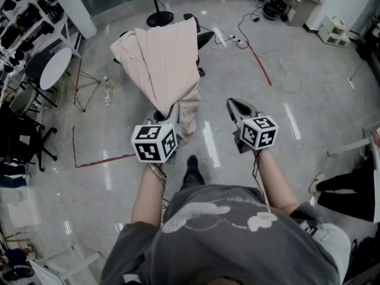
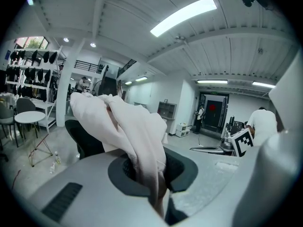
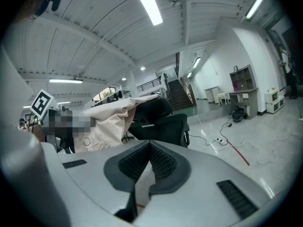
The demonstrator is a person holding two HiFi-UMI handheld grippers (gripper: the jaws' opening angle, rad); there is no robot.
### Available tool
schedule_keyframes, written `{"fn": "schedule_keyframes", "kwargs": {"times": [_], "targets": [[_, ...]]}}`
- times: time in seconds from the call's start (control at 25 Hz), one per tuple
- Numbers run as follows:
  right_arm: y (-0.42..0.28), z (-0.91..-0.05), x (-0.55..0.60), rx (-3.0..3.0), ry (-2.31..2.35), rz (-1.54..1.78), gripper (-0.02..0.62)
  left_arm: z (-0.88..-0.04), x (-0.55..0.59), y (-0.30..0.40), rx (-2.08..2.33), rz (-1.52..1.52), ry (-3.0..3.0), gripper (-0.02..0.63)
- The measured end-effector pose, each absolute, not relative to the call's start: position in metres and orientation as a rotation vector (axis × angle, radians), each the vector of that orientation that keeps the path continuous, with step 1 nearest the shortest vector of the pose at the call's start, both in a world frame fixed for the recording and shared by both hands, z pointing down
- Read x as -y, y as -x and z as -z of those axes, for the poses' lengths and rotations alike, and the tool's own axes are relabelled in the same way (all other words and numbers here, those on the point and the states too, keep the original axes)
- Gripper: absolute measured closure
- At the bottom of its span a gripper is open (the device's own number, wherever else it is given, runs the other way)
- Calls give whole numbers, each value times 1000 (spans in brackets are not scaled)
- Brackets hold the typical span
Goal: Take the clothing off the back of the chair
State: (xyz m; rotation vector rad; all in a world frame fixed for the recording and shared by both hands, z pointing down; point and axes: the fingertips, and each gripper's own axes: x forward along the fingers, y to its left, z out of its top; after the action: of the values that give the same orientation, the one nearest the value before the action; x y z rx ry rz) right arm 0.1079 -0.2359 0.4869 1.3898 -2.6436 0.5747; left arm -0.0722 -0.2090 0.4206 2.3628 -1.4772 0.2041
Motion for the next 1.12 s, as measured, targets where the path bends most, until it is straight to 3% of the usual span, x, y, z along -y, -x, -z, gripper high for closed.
{"fn": "schedule_keyframes", "kwargs": {"times": [1.12], "targets": [[-148,-494,118,2657,-1391,-623,603,-428,70,29,1433,-168,-2337,584]]}}
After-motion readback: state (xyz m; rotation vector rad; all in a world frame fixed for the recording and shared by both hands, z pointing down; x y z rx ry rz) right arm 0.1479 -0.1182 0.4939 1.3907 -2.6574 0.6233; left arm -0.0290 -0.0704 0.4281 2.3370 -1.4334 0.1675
